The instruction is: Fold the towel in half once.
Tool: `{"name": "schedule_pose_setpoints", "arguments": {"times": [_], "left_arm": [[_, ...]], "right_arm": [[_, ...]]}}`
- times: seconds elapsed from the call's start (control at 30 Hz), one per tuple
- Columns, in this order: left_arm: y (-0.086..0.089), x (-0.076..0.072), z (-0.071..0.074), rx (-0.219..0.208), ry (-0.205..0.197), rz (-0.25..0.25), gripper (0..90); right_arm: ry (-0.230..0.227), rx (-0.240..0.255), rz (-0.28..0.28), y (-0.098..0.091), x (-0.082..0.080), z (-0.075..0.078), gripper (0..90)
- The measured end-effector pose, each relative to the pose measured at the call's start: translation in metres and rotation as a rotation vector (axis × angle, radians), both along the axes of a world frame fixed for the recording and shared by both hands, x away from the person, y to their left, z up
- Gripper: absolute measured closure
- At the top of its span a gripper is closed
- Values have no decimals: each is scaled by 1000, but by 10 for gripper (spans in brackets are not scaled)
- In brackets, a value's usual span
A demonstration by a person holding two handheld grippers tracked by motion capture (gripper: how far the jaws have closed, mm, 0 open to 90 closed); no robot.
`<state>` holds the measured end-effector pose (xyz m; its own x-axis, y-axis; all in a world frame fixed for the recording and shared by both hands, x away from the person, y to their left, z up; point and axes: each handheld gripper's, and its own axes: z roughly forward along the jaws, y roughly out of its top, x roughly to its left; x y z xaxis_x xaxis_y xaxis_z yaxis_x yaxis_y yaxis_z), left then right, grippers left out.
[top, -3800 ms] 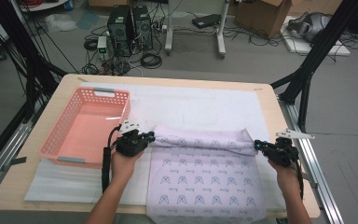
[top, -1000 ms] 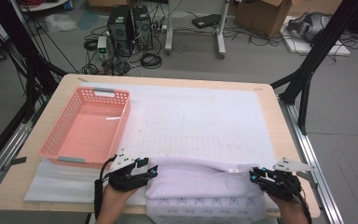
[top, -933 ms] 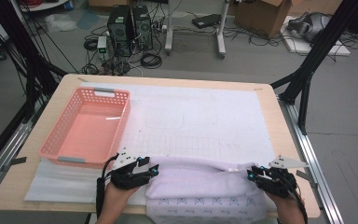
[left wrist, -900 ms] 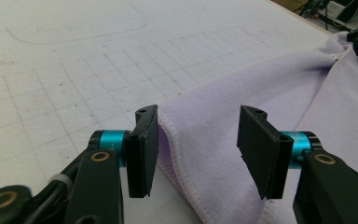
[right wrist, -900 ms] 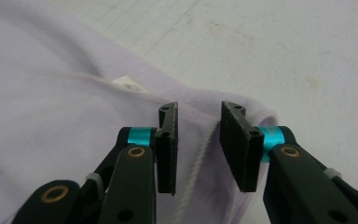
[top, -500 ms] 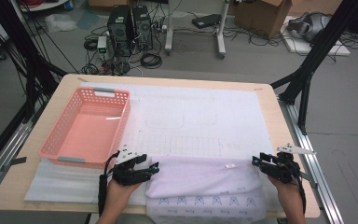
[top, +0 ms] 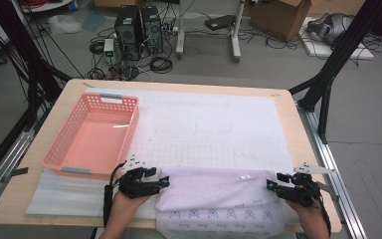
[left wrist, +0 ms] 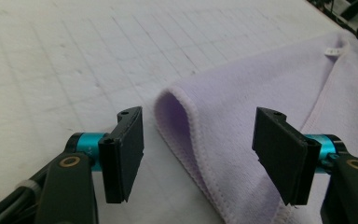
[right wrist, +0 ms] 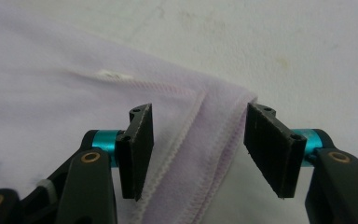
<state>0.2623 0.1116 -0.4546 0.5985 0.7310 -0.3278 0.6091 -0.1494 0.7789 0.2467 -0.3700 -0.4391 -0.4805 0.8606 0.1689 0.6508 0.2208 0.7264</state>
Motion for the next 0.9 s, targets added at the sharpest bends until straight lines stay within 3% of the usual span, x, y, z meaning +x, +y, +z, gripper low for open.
{"name": "schedule_pose_setpoints", "arguments": {"times": [0.07, 0.13, 0.2, 0.27, 0.3, 0.37, 0.4, 0.53, 0.63, 0.8, 0.9], "left_arm": [[-7, -2, 0, 36, -19, -13, 327], [-10, -5, 0, 72, -40, -12, 362], [-16, -8, 1, 122, -63, -6, 469], [-17, -9, 1, 150, -74, 16, 604], [-17, -9, 1, 145, -69, 23, 663], [-14, -8, 0, 92, -31, -2, 797], [-14, -8, 0, 88, -30, -2, 829], [-12, -7, 0, 66, -20, 3, 848], [-12, -2, 6, 45, -47, 20, 852], [-10, 24, 24, 13, -77, 51, 854], [-10, 40, 33, 24, -104, 72, 854]], "right_arm": [[15, -13, -2, 3, 1, -6, 430], [-6, -49, -2, 7, -2, -6, 471], [-2, -60, 6, 8, -4, -5, 570], [13, -42, 23, 10, -5, -4, 735], [34, -12, 40, 10, -5, -4, 781], [49, 8, 36, 9, -5, -5, 797], [57, 19, 36, 8, -5, -5, 801], [38, 23, 55, 7, -7, -5, 829], [0, 26, 53, 6, -7, -2, 837], [-69, 46, 44, 5, -3, 8, 841], [-94, 77, 33, 4, 5, 13, 841]]}}
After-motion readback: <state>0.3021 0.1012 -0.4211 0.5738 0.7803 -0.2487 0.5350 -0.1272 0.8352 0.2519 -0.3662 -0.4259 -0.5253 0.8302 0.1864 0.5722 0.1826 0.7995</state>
